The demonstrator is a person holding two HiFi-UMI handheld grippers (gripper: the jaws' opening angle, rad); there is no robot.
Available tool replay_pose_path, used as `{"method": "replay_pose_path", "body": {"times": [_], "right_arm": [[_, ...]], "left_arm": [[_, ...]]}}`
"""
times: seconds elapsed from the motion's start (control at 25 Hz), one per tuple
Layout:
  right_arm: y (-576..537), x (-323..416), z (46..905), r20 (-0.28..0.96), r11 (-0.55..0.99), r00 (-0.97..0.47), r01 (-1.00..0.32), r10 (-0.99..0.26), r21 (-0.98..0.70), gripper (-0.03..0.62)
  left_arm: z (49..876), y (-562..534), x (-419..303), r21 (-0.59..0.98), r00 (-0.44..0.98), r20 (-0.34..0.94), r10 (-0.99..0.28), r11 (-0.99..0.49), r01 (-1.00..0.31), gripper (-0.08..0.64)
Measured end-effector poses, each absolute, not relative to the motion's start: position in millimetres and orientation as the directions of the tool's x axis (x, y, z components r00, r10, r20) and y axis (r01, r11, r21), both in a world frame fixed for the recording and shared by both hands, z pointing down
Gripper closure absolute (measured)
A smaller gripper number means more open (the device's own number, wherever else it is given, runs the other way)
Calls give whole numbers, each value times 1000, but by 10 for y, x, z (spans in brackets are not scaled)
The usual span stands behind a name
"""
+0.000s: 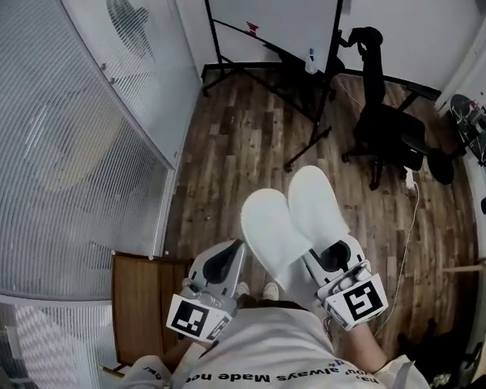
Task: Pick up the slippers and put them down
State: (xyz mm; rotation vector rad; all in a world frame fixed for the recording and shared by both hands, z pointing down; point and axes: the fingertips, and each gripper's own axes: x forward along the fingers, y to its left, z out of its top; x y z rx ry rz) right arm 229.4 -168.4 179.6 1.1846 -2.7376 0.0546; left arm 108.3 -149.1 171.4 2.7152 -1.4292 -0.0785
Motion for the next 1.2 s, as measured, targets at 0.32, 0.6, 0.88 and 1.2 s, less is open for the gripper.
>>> {"method": "replay_pose_path", "body": {"times": [0.32,0.6,0.88,1.2], "right_arm": [[-1648,2873,1873,163,550,-538,-835,-827,31,449],[-1710,2761,1904,162,522,-512,-853,-843,21,451],[-1815,2540,1977,182,547,-533,-837,-826,32,454],[-1918,2294,2484,206,574,-551,-815,-809,75,454]], "left_arm": [[1813,-1702,1618,87,681,-3,-733,-678,-730,548],[1784,-1803,1468,77,700,-6,-714,-698,-712,548],[1859,-1878,1237,76,689,13,-724,-687,-723,548],[2409,-1936,1002,95,681,47,-731,-675,-732,548]]}}
